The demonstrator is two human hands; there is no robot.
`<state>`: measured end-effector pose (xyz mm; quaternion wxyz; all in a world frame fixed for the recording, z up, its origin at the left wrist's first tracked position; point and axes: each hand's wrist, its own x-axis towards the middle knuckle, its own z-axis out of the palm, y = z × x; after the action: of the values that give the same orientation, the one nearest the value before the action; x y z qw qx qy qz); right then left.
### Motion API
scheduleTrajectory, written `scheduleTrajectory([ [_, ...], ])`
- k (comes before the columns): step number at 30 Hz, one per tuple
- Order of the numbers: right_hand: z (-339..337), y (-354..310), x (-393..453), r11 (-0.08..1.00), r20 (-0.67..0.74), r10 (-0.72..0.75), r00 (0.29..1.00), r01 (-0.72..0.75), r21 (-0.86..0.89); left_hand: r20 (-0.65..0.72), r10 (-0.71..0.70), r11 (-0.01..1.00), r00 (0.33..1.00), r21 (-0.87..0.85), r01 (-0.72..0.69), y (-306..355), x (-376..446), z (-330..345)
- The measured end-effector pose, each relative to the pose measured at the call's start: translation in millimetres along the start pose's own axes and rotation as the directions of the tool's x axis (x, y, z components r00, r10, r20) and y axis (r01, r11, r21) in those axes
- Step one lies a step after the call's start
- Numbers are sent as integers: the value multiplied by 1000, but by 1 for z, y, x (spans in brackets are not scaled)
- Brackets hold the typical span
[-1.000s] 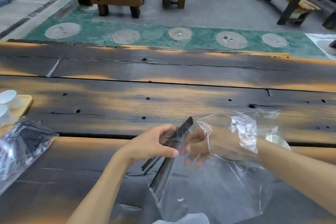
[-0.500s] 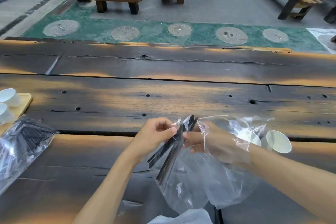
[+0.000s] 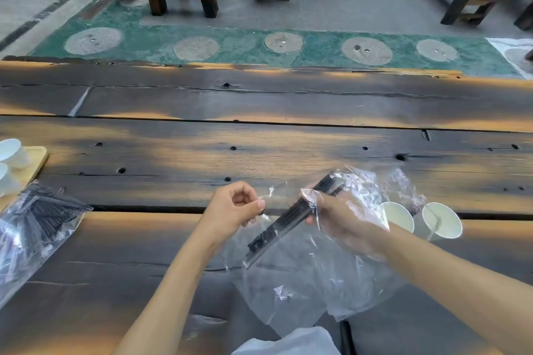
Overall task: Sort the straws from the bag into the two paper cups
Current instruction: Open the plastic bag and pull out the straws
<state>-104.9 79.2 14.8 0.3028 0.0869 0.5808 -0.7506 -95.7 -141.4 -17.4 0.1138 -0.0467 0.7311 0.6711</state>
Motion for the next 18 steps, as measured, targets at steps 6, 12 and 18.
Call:
scheduleTrajectory([
  [6,-32,-42,-2,986,-186,-153,971,161,31,-142,-80,997,987,-6,80,-30,3,-20],
  [12,-72,-59,21,960,-384,-212,899,265,92,-297,-235,971,925,-112,211,-74,11,-36],
  [18,-111,-59,36,897,-476,-179,861,341,280,-460,-401,915,792,-246,321,-113,14,-54],
])
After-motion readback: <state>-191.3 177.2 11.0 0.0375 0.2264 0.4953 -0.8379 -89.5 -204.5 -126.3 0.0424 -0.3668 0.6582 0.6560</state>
